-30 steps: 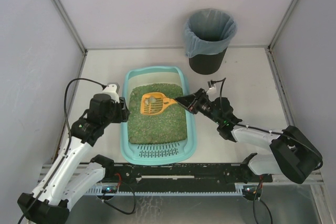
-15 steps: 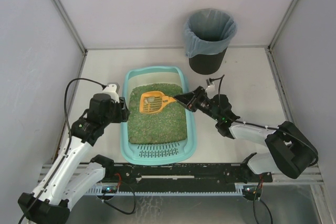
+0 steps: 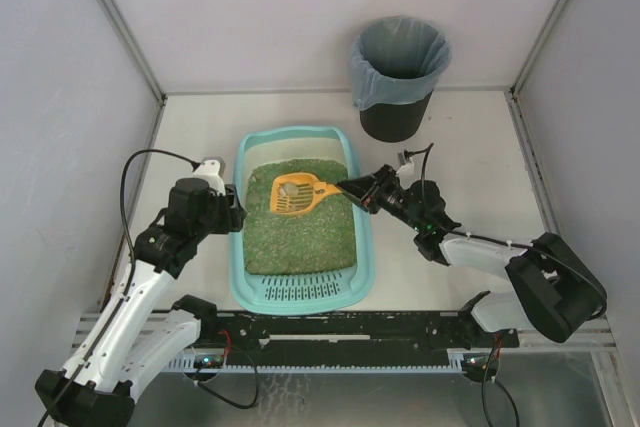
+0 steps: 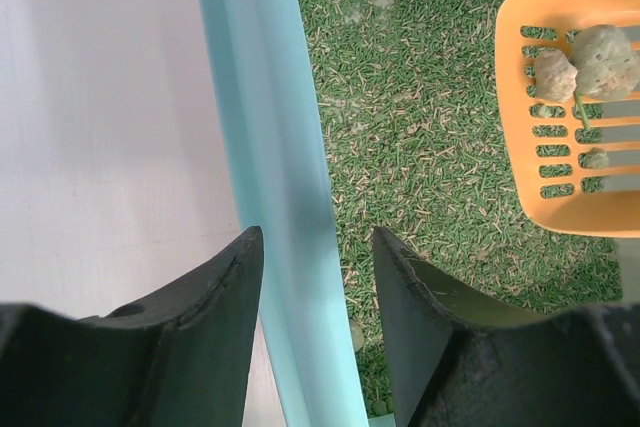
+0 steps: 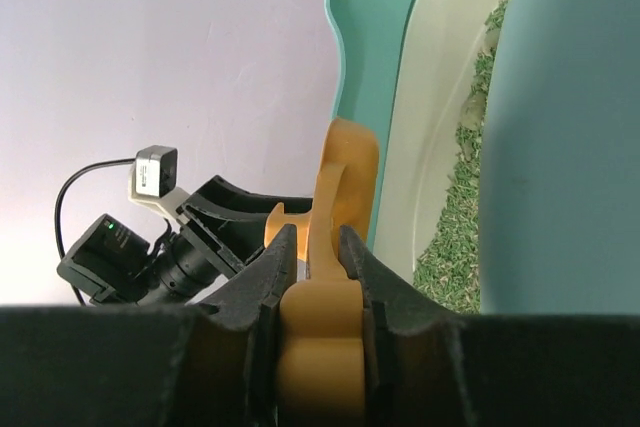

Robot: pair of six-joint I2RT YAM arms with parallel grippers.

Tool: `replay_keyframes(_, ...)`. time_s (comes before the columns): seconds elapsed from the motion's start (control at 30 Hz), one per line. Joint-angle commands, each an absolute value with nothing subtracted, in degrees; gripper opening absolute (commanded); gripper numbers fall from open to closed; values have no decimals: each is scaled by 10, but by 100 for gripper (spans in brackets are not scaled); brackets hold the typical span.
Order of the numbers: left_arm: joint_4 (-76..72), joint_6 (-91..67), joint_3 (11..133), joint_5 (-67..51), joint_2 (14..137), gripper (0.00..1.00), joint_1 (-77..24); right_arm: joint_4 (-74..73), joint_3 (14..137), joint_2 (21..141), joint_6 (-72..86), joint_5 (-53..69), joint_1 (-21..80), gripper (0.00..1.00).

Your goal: Clean the litter box

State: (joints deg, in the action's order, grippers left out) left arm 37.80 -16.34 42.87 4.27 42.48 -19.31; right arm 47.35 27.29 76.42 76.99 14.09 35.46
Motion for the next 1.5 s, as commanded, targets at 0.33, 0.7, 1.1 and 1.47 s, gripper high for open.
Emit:
replay_keyframes(0.33, 358, -159, 424, 41, 412, 54, -190, 367, 351, 670, 753, 132, 297, 0)
replay_keyframes(0.7, 358, -159, 424, 38, 409, 54, -189, 182, 494, 587, 680, 40, 145, 0)
replay_keyframes(1.1, 357, -159, 423, 32, 408, 54, -189, 131, 723, 729, 422, -127, 98, 0)
replay_keyframes(1.47, 357, -158, 423, 28, 407, 54, -190, -35, 971, 920, 169, -115, 111, 0)
